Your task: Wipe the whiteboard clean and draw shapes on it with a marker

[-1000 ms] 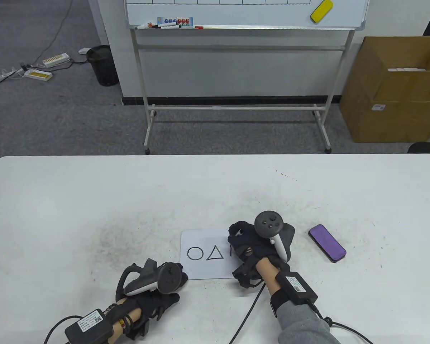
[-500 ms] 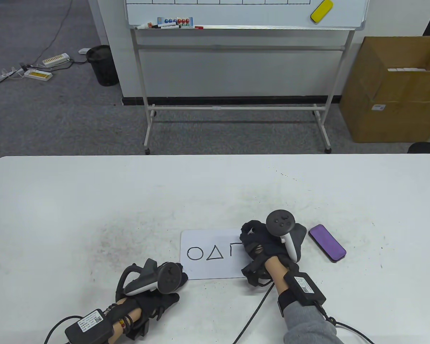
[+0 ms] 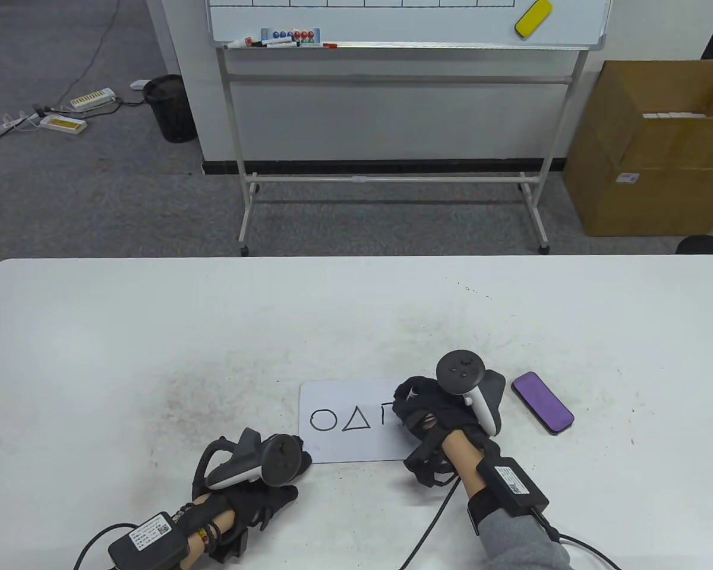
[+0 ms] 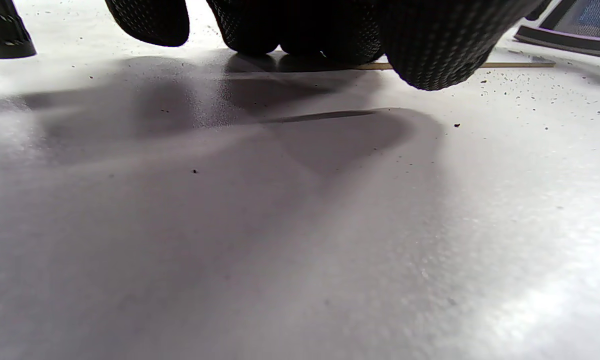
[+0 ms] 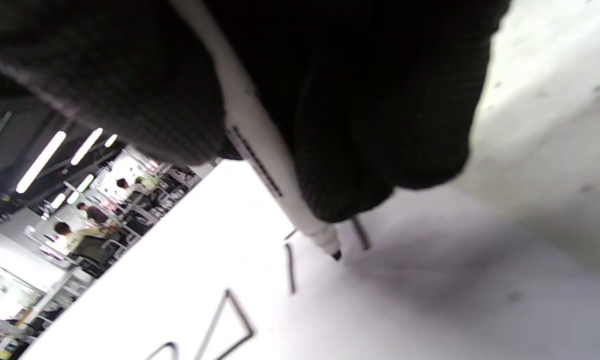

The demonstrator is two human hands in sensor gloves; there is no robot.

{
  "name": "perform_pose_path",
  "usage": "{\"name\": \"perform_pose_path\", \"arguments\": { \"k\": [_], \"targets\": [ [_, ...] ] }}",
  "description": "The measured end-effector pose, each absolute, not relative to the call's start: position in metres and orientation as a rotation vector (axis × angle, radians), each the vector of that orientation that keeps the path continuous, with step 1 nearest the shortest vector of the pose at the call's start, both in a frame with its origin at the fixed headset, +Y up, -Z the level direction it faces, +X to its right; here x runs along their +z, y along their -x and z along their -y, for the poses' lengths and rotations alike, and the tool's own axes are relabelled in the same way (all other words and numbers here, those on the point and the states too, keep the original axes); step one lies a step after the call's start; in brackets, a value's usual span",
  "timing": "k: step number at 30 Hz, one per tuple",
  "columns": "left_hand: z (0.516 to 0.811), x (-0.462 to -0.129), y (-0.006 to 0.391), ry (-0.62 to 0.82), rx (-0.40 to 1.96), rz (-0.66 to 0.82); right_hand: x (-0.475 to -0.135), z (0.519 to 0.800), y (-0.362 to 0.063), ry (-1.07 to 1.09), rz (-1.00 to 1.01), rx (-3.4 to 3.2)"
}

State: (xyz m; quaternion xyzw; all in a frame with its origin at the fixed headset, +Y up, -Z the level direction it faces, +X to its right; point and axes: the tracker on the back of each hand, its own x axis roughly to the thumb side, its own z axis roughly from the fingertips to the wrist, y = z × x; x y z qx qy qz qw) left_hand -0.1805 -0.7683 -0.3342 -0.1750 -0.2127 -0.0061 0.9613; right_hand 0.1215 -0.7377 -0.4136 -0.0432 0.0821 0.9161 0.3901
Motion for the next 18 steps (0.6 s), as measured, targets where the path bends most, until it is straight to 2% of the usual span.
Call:
{"name": "perform_pose_path", "arguments": {
  "k": [9,18],
  "targets": [
    [0.768,-0.334,0.181,0.357,-0.01,0.431,-0.413,0.744,-0.107,0.061,-0.248,2.322],
    [0.768,-0.334,0.181,0.358,-0.01,0.433,-0.413,0.742,-0.126,0.146,-0.216,2.351]
  ]
}}
